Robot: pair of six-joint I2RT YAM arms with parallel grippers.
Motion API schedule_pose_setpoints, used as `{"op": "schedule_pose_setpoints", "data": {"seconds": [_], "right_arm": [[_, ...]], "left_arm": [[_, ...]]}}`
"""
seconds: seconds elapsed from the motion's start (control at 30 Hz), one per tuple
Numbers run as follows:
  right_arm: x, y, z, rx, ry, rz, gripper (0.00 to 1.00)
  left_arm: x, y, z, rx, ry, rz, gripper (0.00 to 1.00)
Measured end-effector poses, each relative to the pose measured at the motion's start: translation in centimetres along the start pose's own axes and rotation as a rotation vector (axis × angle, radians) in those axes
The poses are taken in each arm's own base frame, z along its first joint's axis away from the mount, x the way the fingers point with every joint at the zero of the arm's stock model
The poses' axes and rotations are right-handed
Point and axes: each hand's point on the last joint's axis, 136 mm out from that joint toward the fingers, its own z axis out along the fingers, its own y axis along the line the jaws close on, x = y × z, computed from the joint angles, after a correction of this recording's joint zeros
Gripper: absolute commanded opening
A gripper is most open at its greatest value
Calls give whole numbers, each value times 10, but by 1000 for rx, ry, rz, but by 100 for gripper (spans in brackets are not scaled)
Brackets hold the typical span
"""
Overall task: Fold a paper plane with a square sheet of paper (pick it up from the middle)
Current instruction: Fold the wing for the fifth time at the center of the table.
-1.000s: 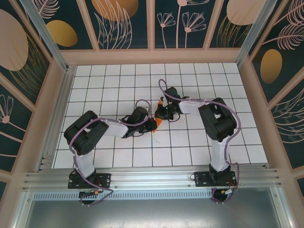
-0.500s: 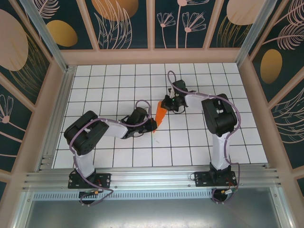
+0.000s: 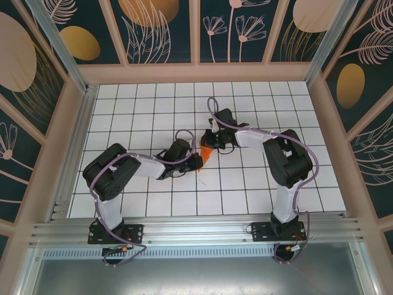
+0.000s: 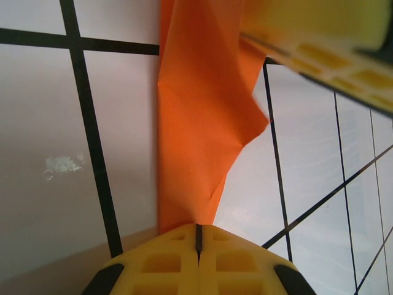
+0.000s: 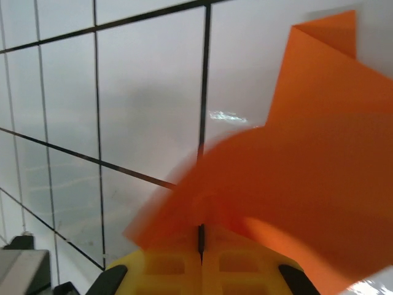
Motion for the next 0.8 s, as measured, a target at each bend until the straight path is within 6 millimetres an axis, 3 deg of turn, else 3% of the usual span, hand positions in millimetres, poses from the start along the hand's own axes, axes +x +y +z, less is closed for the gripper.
{"op": "schedule_pose_setpoints", "data": {"seconds": [0.1, 0.23, 0.4, 0.5, 0.67, 0.8], "right_arm": [[-3, -18, -9, 82, -43, 37, 2], [-20, -35, -40, 150, -143, 83, 10], [-38, -20, -71, 126, -241, 62, 11], [-31, -5, -69, 92, -223, 27, 9], [-8, 17, -43, 61, -139, -26, 4], [9, 13, -17, 70, -63, -12, 3]], "left_arm": [[0, 0, 0, 0, 0, 0, 0], [0, 0, 0, 0, 0, 0, 0], [0, 0, 0, 1, 0, 0, 0], [0, 0, 0, 0, 0, 0, 0], [0, 0, 0, 0, 0, 0, 0], [0, 0, 0, 1, 0, 0, 0]]}}
